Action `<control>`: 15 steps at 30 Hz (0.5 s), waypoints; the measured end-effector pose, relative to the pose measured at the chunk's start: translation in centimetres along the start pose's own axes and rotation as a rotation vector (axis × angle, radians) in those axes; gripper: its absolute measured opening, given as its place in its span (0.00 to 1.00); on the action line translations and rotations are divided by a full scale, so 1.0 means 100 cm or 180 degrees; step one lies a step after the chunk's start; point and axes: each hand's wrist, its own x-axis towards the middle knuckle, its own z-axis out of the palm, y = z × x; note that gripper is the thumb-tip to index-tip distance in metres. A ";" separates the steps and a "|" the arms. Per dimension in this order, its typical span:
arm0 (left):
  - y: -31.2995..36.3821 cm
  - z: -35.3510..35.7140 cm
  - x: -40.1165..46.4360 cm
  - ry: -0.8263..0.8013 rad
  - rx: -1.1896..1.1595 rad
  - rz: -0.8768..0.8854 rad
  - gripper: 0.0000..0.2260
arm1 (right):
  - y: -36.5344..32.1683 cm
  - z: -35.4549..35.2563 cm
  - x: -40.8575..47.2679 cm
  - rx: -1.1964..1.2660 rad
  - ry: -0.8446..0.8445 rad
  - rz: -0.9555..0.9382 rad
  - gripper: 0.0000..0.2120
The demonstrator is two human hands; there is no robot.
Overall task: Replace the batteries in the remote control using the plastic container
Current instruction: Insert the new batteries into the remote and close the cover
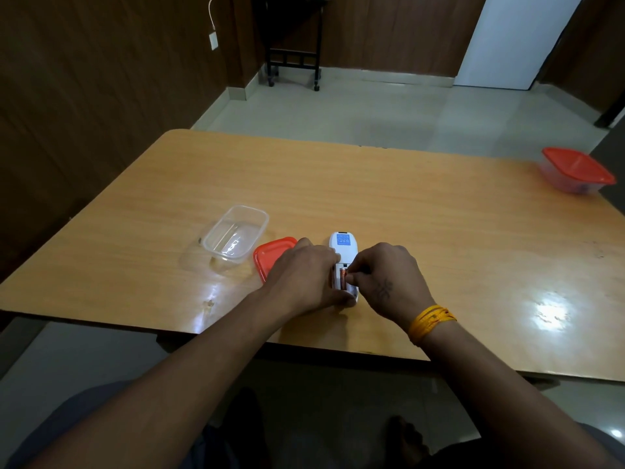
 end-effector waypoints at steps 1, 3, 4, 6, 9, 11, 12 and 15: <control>0.000 0.000 0.000 -0.0014 -0.0008 -0.0002 0.27 | -0.001 0.001 0.000 -0.0020 -0.0004 0.0021 0.06; 0.000 0.000 0.001 -0.0043 -0.0004 -0.0005 0.28 | -0.001 0.003 -0.001 0.0008 0.0040 0.0100 0.05; 0.000 -0.001 0.001 -0.0048 -0.0006 -0.0014 0.29 | -0.001 0.004 -0.001 0.0065 0.0048 0.0158 0.04; 0.001 0.000 0.001 -0.0046 -0.0028 -0.0037 0.31 | 0.000 0.005 -0.001 0.0234 -0.0037 0.0289 0.03; 0.001 0.002 0.001 -0.0028 -0.0023 -0.0009 0.29 | 0.001 0.007 0.000 0.0379 -0.0108 0.0375 0.02; 0.000 0.004 0.001 -0.0005 -0.0011 0.0002 0.26 | 0.002 0.008 0.004 0.0342 -0.0041 0.0405 0.01; 0.000 0.006 0.001 0.0000 -0.0030 -0.0003 0.26 | 0.002 0.008 0.007 0.0334 -0.0036 0.0424 0.01; -0.001 0.007 0.002 -0.0004 -0.0079 -0.0037 0.25 | 0.004 0.008 0.013 0.0302 -0.0074 0.0462 0.01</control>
